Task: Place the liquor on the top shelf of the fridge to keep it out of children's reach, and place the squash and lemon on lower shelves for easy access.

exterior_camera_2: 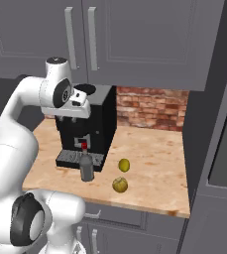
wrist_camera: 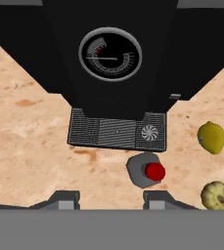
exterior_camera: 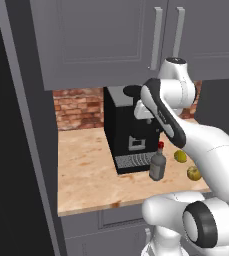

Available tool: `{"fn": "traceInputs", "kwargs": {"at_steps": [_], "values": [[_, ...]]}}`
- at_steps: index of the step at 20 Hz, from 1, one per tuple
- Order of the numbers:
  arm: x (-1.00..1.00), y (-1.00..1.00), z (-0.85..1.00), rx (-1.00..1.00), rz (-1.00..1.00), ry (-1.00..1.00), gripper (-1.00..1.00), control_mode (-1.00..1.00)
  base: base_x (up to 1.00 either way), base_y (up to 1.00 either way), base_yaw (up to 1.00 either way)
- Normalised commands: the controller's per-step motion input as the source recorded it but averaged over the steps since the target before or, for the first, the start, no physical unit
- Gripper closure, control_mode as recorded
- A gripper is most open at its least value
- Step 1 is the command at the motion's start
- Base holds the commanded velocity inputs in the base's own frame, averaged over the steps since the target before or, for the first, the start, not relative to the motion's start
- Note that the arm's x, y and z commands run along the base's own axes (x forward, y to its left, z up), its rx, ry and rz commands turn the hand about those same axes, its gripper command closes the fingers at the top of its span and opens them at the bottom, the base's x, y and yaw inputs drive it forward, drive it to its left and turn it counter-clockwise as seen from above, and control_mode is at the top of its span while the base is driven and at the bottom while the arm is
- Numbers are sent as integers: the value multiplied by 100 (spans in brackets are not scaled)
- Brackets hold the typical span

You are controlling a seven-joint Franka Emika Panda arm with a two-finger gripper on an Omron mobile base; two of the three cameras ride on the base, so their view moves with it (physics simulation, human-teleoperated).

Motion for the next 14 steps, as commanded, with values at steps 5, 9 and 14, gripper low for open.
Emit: {"fn": "traceInputs", "kwargs": {"at_steps": [5,9,14], "values": [[-14,-5,-3,0,0,-3,-100,-100,0,0,0],[-25,-4,-30,0,0,-12,-100,-100,0,0,0],[-9,-5,-33,0,4,-9,-100,-100,0,0,0]]}}
